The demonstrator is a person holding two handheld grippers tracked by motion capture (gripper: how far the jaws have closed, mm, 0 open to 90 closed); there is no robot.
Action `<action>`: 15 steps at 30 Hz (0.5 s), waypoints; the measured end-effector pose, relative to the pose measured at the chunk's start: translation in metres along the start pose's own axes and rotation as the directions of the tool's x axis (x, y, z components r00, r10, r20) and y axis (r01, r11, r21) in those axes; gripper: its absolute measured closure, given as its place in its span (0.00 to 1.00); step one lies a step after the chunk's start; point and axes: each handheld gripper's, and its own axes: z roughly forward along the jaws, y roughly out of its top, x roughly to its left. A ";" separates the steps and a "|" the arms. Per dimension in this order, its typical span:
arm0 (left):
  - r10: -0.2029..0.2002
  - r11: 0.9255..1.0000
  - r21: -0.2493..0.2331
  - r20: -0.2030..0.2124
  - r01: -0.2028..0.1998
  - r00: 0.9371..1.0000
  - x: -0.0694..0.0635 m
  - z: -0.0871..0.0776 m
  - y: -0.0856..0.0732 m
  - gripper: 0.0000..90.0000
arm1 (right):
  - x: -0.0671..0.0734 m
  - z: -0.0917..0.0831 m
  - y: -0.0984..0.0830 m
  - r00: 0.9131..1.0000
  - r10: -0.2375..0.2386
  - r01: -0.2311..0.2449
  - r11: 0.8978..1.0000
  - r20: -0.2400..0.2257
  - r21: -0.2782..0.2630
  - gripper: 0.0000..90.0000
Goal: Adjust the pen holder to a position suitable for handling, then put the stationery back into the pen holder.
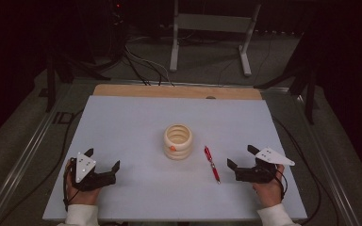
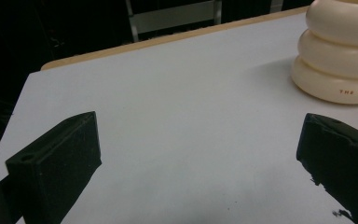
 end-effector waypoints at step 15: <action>-0.007 1.000 0.015 -0.004 0.007 1.000 -0.001 0.002 -0.002 0.00 | 0.016 0.024 0.021 1.000 0.019 -0.017 0.995 -0.015 0.102 0.26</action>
